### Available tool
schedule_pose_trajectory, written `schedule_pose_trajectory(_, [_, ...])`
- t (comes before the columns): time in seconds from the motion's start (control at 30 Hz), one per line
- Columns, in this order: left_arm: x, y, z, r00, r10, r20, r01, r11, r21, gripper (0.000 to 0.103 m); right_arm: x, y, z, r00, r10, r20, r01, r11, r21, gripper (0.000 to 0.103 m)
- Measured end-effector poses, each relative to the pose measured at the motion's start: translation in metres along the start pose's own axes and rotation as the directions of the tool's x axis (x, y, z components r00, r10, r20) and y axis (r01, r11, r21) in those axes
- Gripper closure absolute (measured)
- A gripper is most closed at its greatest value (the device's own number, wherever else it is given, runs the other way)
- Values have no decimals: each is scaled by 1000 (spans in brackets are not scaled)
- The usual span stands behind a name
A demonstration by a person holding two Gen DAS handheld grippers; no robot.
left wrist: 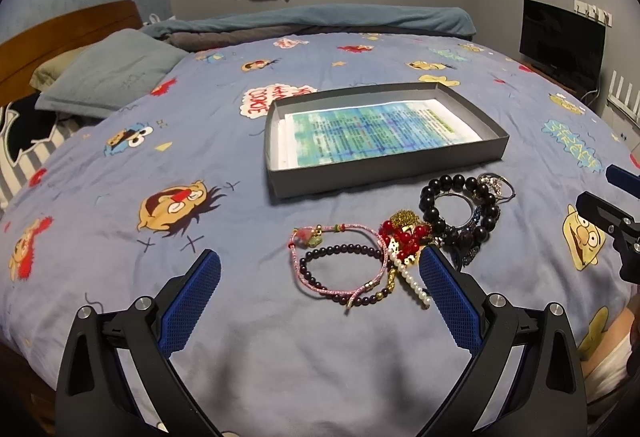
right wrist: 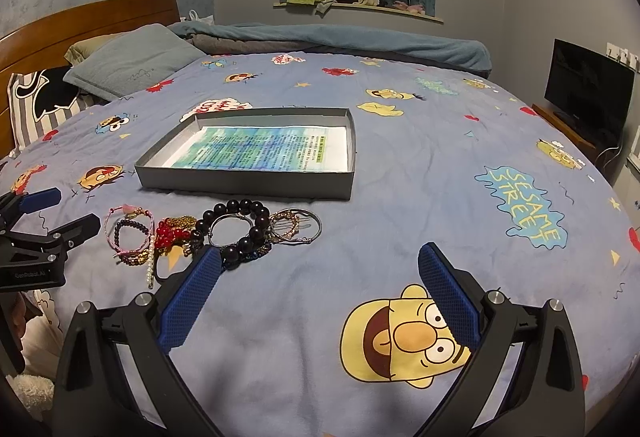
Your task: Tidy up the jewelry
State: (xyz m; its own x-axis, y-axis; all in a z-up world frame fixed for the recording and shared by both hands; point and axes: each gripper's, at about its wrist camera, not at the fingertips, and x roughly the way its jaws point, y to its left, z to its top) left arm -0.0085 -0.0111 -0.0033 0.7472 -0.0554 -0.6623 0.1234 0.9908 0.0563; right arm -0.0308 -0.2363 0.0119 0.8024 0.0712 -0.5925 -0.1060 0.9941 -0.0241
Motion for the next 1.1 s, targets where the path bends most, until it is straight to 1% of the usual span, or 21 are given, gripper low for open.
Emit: schedule_pose_trajectory(1.1, [5,-2,-4,1000,2,-10,-2,1000,6,4,4,1,-3,1000,3,-11,-3,1000,-4,5])
